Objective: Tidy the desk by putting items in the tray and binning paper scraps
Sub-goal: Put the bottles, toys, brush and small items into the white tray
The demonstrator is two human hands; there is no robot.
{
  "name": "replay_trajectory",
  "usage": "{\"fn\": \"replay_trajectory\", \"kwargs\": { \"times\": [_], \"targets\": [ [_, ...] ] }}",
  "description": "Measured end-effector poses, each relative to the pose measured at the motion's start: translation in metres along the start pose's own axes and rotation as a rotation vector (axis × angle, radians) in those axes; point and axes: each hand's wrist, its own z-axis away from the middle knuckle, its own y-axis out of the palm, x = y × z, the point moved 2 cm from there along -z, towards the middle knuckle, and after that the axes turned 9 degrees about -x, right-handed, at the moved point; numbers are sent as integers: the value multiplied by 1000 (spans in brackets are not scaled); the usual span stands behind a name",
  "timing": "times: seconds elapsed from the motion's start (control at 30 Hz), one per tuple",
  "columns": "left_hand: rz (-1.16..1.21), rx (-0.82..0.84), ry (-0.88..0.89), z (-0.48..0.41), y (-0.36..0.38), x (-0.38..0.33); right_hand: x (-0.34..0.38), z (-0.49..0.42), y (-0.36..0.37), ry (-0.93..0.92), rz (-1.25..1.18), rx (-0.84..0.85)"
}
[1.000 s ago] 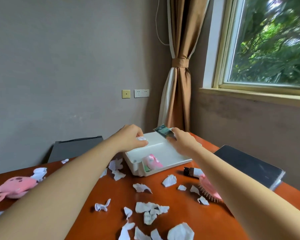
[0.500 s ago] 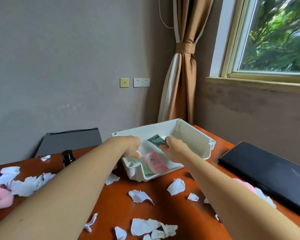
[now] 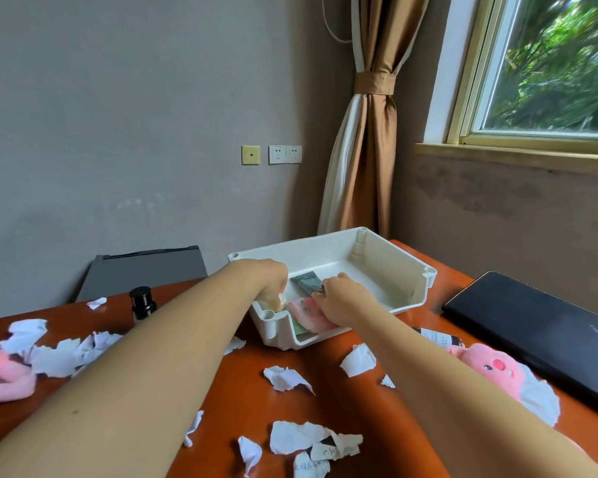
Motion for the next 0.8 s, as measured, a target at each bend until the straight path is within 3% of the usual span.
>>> {"fn": "replay_trajectory", "kwargs": {
  "times": [0.4, 0.6, 0.8],
  "targets": [
    [152, -141, 65, 71, -52, -21, 4, 31, -80, 20, -51, 3],
    [240, -177, 139, 139, -57, -46, 2, 84, -124, 68, -89, 127],
    [280, -216, 174, 195, -58, -67, -11, 144, -143, -14, 50, 165]
  ]
}}
